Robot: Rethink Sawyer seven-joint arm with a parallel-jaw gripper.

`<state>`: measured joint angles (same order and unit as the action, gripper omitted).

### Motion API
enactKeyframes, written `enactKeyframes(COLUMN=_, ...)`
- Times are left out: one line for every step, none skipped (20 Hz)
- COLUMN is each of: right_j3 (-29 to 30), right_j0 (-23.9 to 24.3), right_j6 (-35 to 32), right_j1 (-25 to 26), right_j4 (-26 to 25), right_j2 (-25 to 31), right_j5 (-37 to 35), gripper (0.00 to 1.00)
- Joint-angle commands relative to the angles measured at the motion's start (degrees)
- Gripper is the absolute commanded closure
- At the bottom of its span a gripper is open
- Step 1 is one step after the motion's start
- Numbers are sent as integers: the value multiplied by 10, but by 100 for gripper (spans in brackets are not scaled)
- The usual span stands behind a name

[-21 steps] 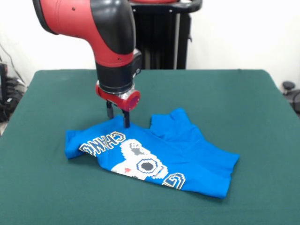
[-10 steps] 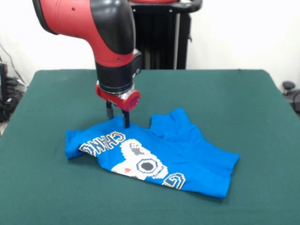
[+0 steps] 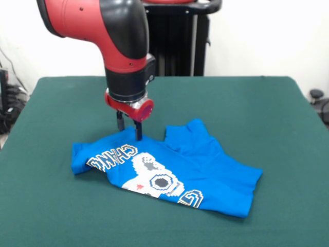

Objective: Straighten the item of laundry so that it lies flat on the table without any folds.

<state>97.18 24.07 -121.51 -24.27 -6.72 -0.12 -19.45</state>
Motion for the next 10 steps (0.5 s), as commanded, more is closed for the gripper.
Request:
enactKeyframes(right_j3=62, right_j0=-7, right_j6=-60, right_j1=17, right_j4=4, right_j2=48, right_j5=26, gripper=0)
enactKeyframes(right_j3=63, right_j0=-7, right_j6=-60, right_j1=15, right_j4=4, right_j2=48, right_j5=22, gripper=0)
enactKeyframes(right_j3=59, right_j0=-8, right_j6=-58, right_j1=14, right_j4=5, right_j2=47, right_j5=17, gripper=0)
enactKeyframes(right_j3=58, right_j0=-8, right_j6=-57, right_j1=13, right_j4=4, right_j2=47, right_j5=16, gripper=0)
enactKeyframes(right_j3=59, right_j0=-9, right_j6=-56, right_j1=12, right_j4=4, right_j2=47, right_j5=16, gripper=0)
enactKeyframes(right_j3=54, right_j0=-10, right_j6=-55, right_j1=12, right_j4=5, right_j2=46, right_j5=11, gripper=0)
enactKeyframes(right_j3=54, right_j0=-11, right_j6=-54, right_j1=11, right_j4=5, right_j2=46, right_j5=9, gripper=0)
enactKeyframes(right_j3=50, right_j0=-11, right_j6=-53, right_j1=12, right_j4=4, right_j2=45, right_j5=8, gripper=0)
enactKeyframes(right_j3=49, right_j0=-13, right_j6=-55, right_j1=12, right_j4=4, right_j2=43, right_j5=12, gripper=0)
enactKeyframes(right_j3=49, right_j0=-16, right_j6=-61, right_j1=12, right_j4=6, right_j2=38, right_j5=11, gripper=100)
